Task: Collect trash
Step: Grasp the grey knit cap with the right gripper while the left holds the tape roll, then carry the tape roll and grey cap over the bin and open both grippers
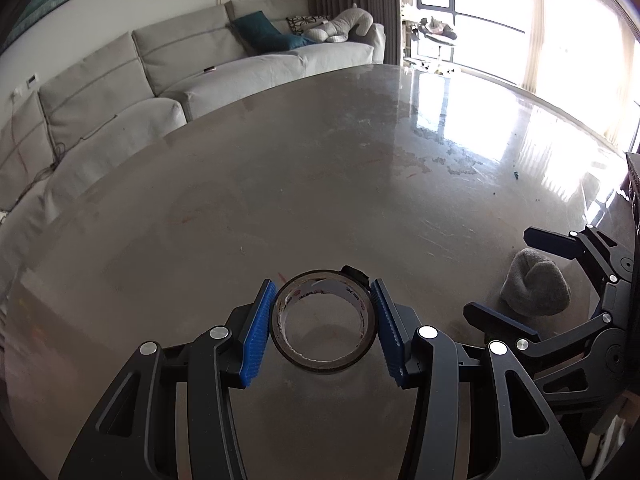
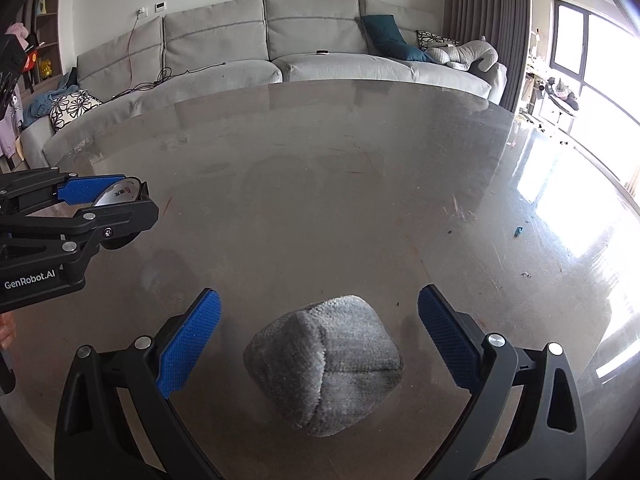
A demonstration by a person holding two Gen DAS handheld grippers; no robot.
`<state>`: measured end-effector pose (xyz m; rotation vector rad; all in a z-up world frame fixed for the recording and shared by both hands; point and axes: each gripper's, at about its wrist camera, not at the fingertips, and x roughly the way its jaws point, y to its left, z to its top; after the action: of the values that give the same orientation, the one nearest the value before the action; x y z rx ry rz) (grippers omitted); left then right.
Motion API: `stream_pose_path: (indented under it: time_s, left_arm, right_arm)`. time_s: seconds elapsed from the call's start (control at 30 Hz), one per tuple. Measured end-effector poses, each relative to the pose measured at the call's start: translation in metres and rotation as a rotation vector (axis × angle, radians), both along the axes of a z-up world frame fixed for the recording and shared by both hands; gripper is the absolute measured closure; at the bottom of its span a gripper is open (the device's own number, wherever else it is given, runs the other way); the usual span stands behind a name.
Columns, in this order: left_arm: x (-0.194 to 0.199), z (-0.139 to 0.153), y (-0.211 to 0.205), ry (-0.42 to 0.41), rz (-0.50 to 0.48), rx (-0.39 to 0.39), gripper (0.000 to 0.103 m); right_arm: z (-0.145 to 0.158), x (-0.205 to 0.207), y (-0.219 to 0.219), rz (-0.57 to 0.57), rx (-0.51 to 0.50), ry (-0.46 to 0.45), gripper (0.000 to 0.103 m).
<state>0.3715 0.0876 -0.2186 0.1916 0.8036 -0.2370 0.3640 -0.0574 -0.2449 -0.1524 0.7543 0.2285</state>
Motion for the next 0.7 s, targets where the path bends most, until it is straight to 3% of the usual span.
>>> stream_pose_path:
  time_s: [0.03, 0.1, 0.17, 0.2, 0.27, 0.47, 0.7]
  left_arm:
    - [0.0, 0.0, 0.0, 0.0, -0.001, -0.001, 0.055]
    - [-0.003, 0.0, 0.0, -0.004, -0.001, 0.001, 0.055]
    - [-0.004, 0.001, 0.001, -0.006, -0.002, -0.001, 0.055]
    - [-0.005, 0.001, 0.001, -0.008, -0.001, 0.0, 0.055]
    - [-0.005, 0.003, 0.002, -0.009, 0.002, -0.002, 0.055]
    - [-0.014, 0.014, -0.002, -0.022, -0.003, -0.009, 0.055]
    - [-0.037, 0.039, -0.006, -0.058, -0.03, -0.006, 0.055]
  right_arm:
    - [-0.001, 0.0, -0.002, -0.004, 0.007, 0.007, 0.005]
    - [-0.002, -0.001, -0.005, -0.012, 0.008, 0.017, 0.021]
    - [-0.001, -0.005, -0.006, -0.004, 0.0, 0.009, 0.03]
    - [0.0, -0.006, -0.006, 0.004, 0.0, 0.012, 0.051]
    - [0.002, -0.009, -0.007, 0.006, 0.0, 0.011, 0.073]
    - [0.005, -0.02, -0.009, 0.037, 0.013, -0.027, 0.08]
    - [0.053, -0.062, -0.01, 0.081, 0.046, -0.107, 0.081]
